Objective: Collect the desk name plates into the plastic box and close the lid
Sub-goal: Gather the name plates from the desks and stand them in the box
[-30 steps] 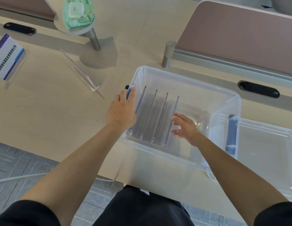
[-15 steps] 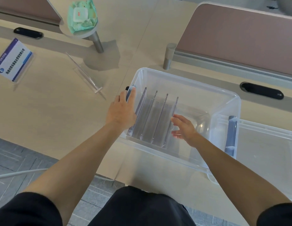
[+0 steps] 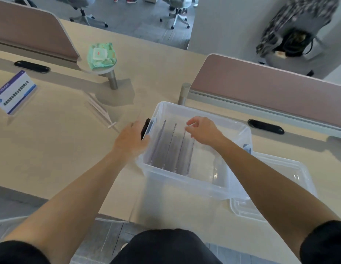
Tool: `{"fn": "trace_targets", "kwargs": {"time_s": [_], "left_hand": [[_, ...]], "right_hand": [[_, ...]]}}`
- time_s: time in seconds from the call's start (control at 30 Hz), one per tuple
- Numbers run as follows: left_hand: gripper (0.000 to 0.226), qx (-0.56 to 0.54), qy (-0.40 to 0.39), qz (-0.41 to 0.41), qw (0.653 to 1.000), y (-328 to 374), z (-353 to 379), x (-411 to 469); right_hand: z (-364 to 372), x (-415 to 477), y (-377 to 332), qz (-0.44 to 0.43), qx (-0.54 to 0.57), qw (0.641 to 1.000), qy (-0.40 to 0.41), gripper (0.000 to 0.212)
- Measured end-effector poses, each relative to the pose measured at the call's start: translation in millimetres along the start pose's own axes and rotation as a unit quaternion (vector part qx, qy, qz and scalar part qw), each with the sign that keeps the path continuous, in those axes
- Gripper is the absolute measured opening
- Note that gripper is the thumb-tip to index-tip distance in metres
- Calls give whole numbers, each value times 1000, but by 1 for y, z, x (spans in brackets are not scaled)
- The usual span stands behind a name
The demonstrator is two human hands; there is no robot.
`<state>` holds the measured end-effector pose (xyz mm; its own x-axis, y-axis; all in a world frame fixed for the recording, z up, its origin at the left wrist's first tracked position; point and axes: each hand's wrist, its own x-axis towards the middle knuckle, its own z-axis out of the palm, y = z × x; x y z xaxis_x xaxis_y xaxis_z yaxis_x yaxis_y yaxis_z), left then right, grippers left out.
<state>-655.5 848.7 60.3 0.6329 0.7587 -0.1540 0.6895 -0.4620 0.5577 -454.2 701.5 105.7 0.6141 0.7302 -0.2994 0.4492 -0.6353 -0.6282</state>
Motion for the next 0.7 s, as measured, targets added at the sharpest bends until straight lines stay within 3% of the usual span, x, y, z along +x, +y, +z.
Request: {"fn": "trace_targets", "kwargs": {"time_s": [0.07,0.23,0.47,0.7], "left_hand": [[17,-16,6,5,1000,-11,-14,-11],[13,-55,9,-38,998,-57,-48,-30],[23,-55,26,-98,993,-111,-99,-18],[38,57,29,-123,990,-156,-141,28]], "right_hand": [[5,-13,-26,-26,-25,999,6,13],[27,-24,-86,-90,-88,992,-26,19],[66,15,-149,-170,-113,975,-89,19],[122,79,-187,-182,-129,967,-121,33]]}}
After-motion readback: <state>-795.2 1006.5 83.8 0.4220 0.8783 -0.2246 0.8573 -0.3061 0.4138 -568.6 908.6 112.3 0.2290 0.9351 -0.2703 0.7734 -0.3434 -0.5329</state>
